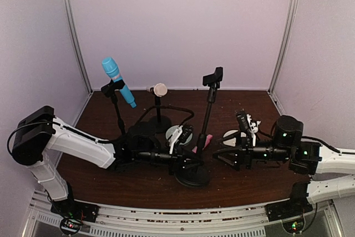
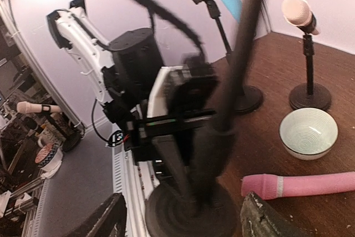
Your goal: Attach the microphones to the stand
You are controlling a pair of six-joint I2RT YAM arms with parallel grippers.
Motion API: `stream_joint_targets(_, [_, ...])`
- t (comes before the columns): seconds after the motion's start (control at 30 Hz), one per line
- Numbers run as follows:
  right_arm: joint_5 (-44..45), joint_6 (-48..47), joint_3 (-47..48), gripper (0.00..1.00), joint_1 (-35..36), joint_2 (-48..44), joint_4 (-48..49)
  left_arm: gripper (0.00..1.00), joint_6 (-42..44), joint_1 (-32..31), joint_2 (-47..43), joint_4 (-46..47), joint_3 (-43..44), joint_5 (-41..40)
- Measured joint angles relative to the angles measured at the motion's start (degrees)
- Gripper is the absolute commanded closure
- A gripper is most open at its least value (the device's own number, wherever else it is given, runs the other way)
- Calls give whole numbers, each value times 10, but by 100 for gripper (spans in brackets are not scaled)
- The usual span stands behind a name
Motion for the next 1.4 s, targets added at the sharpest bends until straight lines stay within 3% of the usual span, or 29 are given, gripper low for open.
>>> stream_joint_targets(0.2, [1,-8,6,18,-22,27,-5,100,-2,-9,0,25,6,98])
stream_joint_targets(0.47, [-38,9,24,17,-21,80,66,100,0,-17,12,10,41,118])
stream_joint_targets(0.8, [-54,38,33,18,8,102,98,100,29,-18,18,-68,64,53])
stream_joint_targets(1.13, [-19,61,-29,24,12,4,69,100,38,-20,-4,-87,29,-55])
stream_joint_targets(1.4, [-33,45,-56,31,-30,30,85,100,-5,-12,24,7,28,77])
